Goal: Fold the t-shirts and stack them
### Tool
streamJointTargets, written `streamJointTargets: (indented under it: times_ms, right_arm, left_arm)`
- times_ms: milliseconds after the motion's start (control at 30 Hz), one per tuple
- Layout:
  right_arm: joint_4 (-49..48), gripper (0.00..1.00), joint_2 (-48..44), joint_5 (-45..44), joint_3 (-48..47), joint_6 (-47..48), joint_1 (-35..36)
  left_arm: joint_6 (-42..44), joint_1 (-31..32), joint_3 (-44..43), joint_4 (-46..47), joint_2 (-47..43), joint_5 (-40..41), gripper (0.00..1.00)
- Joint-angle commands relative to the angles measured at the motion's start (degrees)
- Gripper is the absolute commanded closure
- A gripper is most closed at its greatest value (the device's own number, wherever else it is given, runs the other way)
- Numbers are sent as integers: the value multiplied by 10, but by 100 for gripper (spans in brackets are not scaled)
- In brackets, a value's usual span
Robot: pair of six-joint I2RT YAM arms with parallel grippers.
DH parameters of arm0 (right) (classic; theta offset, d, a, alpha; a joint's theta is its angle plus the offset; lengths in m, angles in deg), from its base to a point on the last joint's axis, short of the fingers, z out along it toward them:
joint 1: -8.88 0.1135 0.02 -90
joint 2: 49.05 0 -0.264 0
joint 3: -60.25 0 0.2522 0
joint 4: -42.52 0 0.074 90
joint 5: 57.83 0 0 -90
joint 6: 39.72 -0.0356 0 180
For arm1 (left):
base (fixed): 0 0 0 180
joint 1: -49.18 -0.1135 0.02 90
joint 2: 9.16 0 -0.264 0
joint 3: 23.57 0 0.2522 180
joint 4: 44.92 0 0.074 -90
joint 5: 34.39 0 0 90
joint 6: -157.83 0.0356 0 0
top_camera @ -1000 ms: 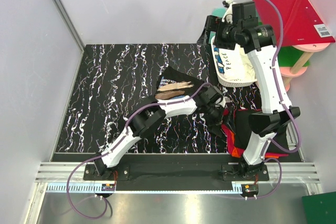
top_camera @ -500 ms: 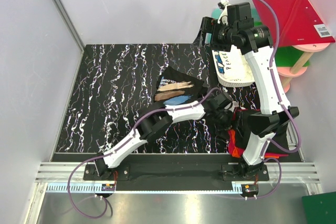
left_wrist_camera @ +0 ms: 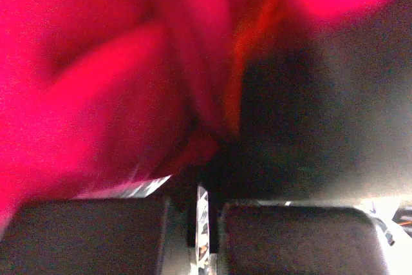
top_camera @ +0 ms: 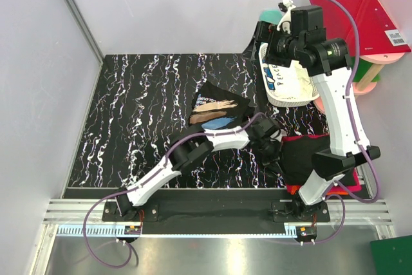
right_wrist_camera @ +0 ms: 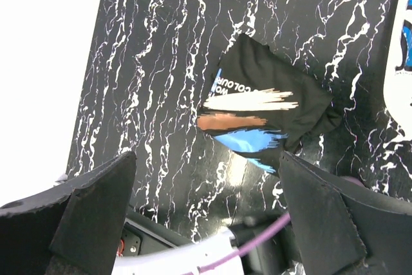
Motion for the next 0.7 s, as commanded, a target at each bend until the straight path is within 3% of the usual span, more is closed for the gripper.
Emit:
streamJointTargets:
  times_ms: [0, 433, 667]
  right_arm:
    - [-15, 0, -38, -2, 24, -6, 2]
    - [-41, 0, -54, 1, 59, -16, 2]
    - [-52, 0, -47, 8, 59, -20, 3]
  left_arm:
    - [68, -50, 86, -68, -51, 105, 100]
    - [144, -98, 156, -106, -173, 150, 100]
    - [174, -127, 242, -119, -255, 178, 100]
